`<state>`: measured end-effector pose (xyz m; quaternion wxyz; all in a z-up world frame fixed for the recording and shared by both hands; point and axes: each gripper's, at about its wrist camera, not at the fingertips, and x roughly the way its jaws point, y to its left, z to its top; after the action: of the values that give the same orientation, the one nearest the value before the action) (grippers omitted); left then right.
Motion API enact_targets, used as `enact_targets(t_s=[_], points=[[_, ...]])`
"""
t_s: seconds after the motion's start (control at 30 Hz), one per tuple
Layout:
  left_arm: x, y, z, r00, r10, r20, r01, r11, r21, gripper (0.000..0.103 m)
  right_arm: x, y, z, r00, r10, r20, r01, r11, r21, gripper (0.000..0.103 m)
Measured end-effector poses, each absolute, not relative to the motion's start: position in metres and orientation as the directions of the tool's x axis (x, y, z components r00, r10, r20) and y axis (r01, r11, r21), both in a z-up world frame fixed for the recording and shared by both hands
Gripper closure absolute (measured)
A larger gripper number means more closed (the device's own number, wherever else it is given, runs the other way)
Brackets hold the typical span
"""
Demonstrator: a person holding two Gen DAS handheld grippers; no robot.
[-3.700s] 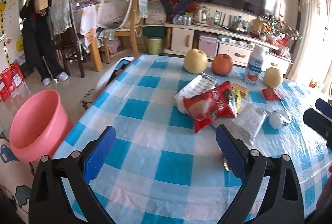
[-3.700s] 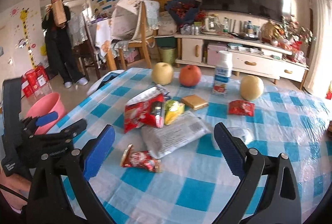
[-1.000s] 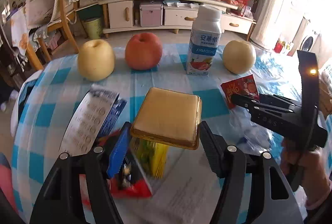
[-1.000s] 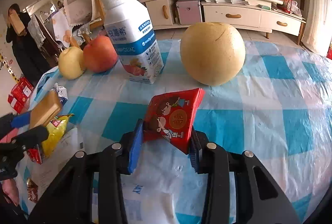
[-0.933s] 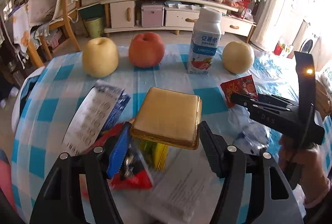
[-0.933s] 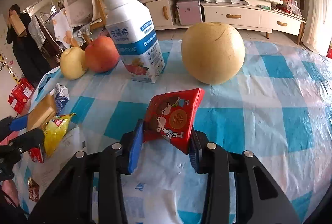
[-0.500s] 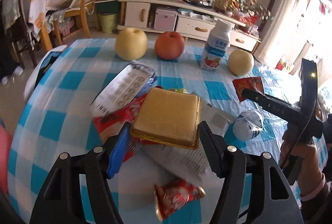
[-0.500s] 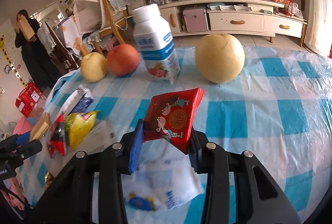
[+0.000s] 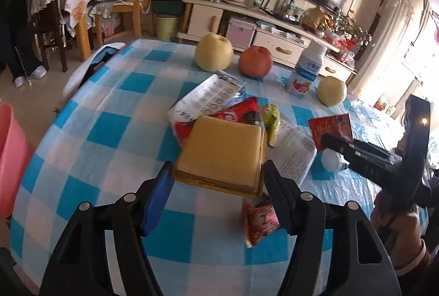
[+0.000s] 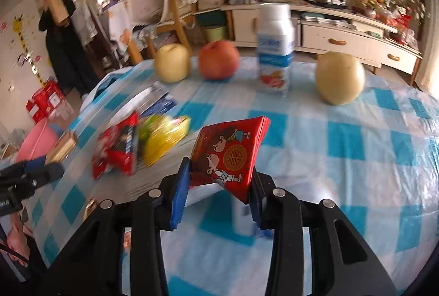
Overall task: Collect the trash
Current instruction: 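Lift the cake with the left tool while the right tool lifts the red packet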
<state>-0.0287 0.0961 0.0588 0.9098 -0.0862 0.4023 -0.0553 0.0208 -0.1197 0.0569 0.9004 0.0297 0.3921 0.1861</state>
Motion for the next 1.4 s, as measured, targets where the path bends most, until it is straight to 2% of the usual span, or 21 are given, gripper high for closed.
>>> enact_targets(t_s=[0.2,0.6,0.63,0.67,0.7,1.4], points=[[-0.035,0.114,0.055,0.681,-0.149,-0.717,0.006,0.98,-0.198,0.037,0.001,-0.095,0.058,0.603,0.401,-0.69,-0.329,0.913,0.242,0.063],[-0.039,0.133,0.051,0.689,-0.158,-0.707,0.005,0.977,-0.214,0.037,-0.032,-0.073,0.06,0.601,0.376,-0.705,-0.325,0.921,0.214,0.063],[-0.039,0.133,0.051,0.69,-0.161,-0.706,0.005,0.976,-0.217,0.037,-0.027,-0.073,0.055,0.529,0.443,-0.724,-0.404,0.881,0.244,0.063],[-0.039,0.134,0.052,0.691,-0.165,-0.703,0.007,0.975,-0.223,0.037,-0.023,-0.076,0.052,0.53,0.439,-0.725,-0.402,0.883,0.241,0.063],[-0.04,0.135,0.052,0.694,-0.166,-0.701,0.007,0.975,-0.223,0.037,-0.041,-0.07,0.06,0.603,0.367,-0.708,-0.318,0.925,0.208,0.063],[-0.053,0.171,0.08,0.763,-0.123,-0.634,-0.029,0.974,-0.224,0.036,-0.086,-0.021,0.084,0.632,0.338,-0.697,-0.315,0.934,0.168,0.063]])
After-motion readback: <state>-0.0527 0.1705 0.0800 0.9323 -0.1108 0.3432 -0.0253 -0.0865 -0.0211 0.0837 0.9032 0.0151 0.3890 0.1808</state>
